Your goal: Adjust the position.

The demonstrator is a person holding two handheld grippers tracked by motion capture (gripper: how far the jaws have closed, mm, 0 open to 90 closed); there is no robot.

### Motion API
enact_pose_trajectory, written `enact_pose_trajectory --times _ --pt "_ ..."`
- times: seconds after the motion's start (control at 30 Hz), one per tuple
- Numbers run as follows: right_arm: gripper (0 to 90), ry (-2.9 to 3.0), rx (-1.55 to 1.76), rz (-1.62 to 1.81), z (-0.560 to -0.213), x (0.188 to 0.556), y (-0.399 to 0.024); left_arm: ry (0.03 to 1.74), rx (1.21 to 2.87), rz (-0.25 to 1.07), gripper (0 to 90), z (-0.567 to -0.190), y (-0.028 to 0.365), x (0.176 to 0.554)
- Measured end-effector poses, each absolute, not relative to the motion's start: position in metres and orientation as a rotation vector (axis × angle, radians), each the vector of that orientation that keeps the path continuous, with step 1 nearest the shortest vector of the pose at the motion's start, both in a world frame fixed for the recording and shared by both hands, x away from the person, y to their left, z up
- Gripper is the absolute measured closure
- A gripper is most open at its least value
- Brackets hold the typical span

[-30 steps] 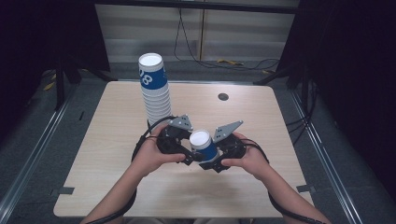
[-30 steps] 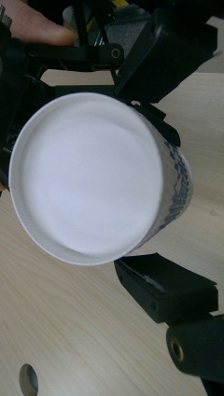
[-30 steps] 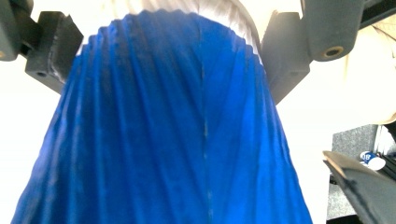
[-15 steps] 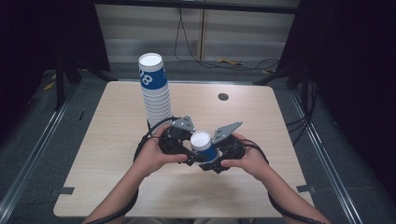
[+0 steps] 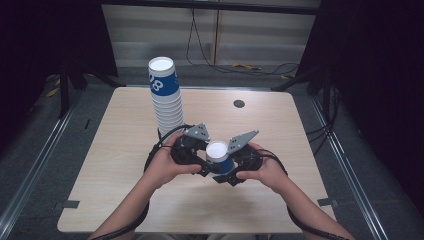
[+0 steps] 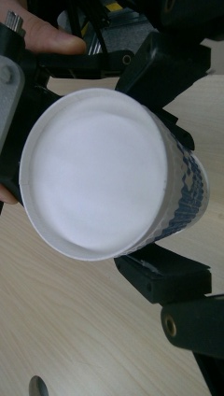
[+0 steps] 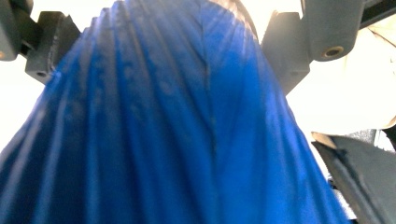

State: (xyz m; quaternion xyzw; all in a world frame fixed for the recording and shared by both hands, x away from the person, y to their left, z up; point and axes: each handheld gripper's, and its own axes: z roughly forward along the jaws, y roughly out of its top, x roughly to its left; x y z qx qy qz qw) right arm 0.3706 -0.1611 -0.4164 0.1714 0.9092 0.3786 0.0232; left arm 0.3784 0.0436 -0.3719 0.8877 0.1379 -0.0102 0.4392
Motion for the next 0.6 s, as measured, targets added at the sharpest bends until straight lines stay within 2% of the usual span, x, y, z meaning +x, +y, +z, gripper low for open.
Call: enact_pose_trajectory --times 0.6 --pt "20.3 2.824 0.512 1.14 -0.4158 0.3704 -0.1584 0.387 2.192 -0.053 17.4 -0.3717 0.048 0.38"
